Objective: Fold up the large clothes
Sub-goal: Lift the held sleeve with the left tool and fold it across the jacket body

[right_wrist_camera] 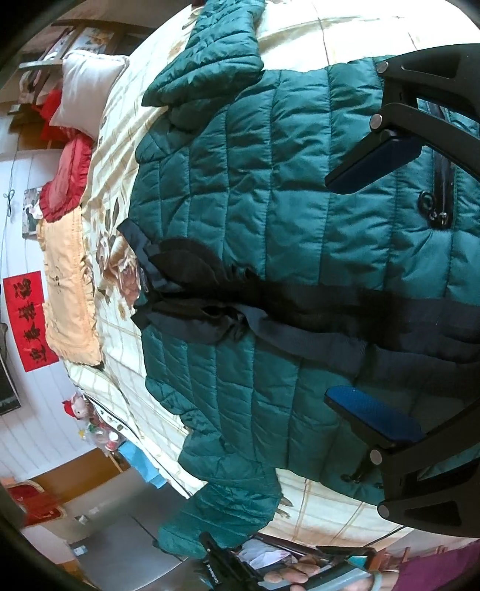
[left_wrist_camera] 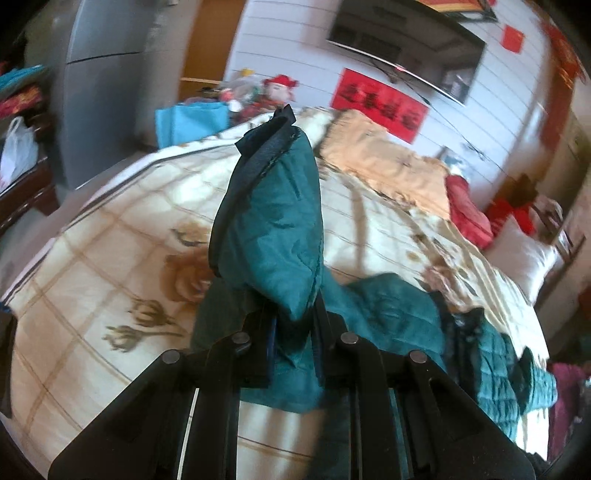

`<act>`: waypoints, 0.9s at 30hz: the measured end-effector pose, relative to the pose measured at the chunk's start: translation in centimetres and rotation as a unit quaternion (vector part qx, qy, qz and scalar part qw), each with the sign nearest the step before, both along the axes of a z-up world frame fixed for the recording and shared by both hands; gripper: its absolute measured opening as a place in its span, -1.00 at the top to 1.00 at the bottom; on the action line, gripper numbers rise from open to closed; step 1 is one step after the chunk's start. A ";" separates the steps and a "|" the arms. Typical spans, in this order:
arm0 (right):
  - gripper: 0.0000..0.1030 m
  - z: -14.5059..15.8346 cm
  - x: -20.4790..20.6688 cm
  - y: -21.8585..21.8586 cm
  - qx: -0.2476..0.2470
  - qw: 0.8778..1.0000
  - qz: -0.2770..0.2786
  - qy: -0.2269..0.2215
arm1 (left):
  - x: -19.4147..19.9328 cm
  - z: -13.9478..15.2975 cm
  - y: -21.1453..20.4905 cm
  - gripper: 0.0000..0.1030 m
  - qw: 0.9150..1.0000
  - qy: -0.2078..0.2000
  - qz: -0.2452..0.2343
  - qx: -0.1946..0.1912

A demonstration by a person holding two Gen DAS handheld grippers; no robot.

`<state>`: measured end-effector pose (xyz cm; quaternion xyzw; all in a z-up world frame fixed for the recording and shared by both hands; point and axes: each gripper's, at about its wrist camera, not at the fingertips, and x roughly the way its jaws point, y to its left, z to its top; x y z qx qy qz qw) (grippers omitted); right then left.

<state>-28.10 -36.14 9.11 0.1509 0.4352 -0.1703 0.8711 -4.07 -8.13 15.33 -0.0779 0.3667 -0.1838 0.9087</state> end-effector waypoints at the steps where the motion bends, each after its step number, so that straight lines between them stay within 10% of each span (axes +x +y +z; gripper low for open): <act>1: -1.00 0.1 -0.2 -0.1 0.001 1.000 -0.001 -0.002 | -0.3 0.0 -0.9 0.73 1.000 0.001 -0.008 0.001; 27: -1.00 0.3 -4.0 -4.7 0.024 0.998 -0.049 -0.016 | -9.2 -1.2 -18.9 0.73 0.983 0.022 -0.182 0.032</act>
